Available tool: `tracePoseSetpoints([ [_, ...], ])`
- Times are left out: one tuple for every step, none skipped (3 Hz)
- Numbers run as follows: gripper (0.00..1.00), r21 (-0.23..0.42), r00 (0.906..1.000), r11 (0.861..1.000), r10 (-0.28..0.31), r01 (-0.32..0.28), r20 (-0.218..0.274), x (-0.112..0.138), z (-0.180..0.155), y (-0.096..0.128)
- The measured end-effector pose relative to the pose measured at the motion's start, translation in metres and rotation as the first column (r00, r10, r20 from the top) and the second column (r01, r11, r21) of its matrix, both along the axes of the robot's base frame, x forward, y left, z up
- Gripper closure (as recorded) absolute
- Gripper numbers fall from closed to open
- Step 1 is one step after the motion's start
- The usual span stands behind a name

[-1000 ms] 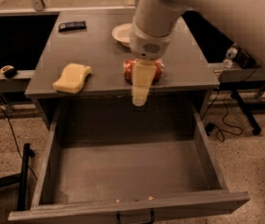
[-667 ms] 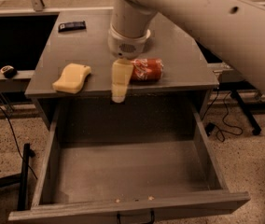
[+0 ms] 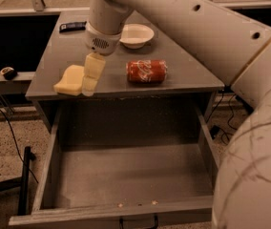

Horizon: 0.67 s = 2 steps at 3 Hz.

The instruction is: Place sponge into top drawer

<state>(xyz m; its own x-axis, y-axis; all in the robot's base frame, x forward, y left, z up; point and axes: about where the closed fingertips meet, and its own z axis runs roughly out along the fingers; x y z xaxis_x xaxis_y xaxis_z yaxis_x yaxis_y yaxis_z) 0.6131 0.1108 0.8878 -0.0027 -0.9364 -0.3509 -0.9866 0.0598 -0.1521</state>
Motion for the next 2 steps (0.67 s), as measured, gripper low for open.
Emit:
tracePoseSetpoints([
  [0.0, 0.013, 0.9999, 1.0, -0.016, 0.016, 0.006, 0.005, -0.014, 0.026],
  [0.04, 0.022, 0.9998, 1.0, -0.019, 0.019, -0.011, 0.01, -0.034, 0.058],
])
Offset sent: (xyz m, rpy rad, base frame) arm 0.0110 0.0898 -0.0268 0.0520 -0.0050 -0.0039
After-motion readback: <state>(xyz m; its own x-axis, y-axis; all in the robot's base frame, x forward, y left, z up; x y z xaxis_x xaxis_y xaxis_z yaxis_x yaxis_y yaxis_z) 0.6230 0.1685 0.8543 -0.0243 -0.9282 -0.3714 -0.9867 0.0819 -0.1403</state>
